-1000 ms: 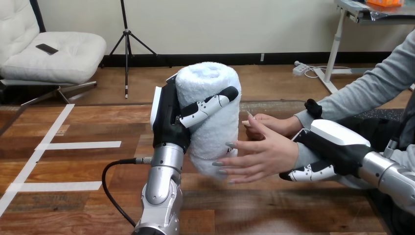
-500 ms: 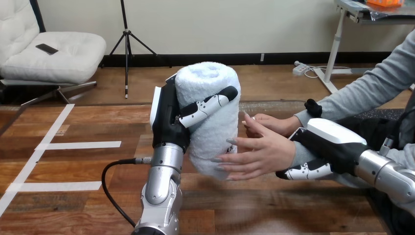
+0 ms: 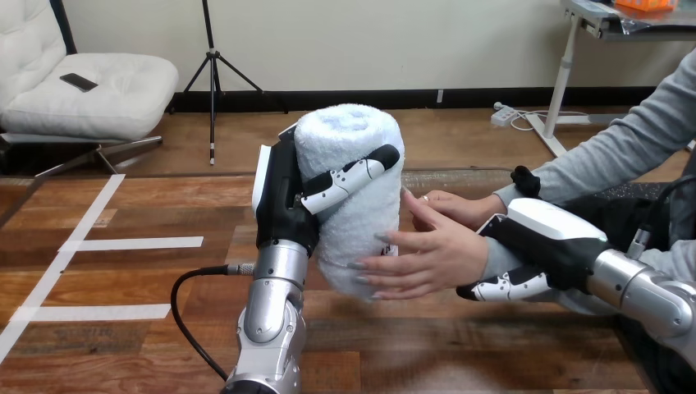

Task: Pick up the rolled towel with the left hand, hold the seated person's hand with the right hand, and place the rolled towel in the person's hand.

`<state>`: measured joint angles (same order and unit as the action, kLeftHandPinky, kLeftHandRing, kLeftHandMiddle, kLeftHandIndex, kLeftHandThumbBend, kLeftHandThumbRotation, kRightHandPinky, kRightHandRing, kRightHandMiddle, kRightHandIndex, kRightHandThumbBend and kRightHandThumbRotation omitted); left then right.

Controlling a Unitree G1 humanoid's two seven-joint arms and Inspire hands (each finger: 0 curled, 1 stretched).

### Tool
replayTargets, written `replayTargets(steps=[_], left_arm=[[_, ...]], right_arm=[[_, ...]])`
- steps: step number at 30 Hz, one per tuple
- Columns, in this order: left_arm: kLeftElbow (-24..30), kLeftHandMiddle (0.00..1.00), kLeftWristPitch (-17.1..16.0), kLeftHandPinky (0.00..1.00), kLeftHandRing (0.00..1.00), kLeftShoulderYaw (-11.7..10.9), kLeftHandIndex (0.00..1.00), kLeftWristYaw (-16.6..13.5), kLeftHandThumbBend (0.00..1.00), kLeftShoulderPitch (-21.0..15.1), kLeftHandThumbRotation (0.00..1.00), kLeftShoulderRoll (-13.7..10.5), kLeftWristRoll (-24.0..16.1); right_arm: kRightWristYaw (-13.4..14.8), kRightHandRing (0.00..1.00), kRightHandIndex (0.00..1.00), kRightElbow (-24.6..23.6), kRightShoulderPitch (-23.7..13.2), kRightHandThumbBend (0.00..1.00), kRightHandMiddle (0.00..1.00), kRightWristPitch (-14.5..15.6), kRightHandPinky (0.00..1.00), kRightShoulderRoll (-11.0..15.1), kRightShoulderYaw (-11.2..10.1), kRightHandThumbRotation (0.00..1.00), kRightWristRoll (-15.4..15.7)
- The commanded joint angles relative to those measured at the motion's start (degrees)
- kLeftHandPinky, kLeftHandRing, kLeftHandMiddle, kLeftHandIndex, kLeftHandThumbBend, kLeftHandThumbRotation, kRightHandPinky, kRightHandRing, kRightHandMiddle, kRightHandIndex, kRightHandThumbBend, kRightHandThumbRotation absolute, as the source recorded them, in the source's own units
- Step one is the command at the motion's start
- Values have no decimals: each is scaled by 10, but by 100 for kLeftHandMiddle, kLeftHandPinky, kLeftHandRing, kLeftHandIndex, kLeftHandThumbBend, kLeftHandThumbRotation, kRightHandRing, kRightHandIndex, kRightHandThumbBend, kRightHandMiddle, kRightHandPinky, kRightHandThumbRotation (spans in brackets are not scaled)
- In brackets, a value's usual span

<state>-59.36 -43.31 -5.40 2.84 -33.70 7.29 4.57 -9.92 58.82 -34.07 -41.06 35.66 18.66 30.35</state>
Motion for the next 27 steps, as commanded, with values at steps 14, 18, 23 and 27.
replayTargets(steps=[14, 18, 23, 27], left_arm=[[6, 38, -10, 28, 32, 0, 40, -1, 66, -48, 0, 8, -2], [6, 38, -9, 28, 32, -1, 40, -1, 66, -48, 0, 9, -1], [5, 38, -9, 29, 32, -1, 40, -2, 65, -48, 0, 9, -1], [4, 38, -9, 29, 32, -1, 40, -3, 65, -48, 0, 9, -1]], right_arm=[[17, 18, 23, 9, -84, 56, 23, -10, 16, -42, 8, 49, 7], [16, 18, 23, 14, -90, 57, 23, -8, 16, -47, 9, 49, 8], [13, 18, 23, 19, -95, 57, 23, -6, 16, -51, 11, 50, 8], [11, 18, 23, 22, -99, 57, 23, -4, 16, -55, 13, 50, 8]])
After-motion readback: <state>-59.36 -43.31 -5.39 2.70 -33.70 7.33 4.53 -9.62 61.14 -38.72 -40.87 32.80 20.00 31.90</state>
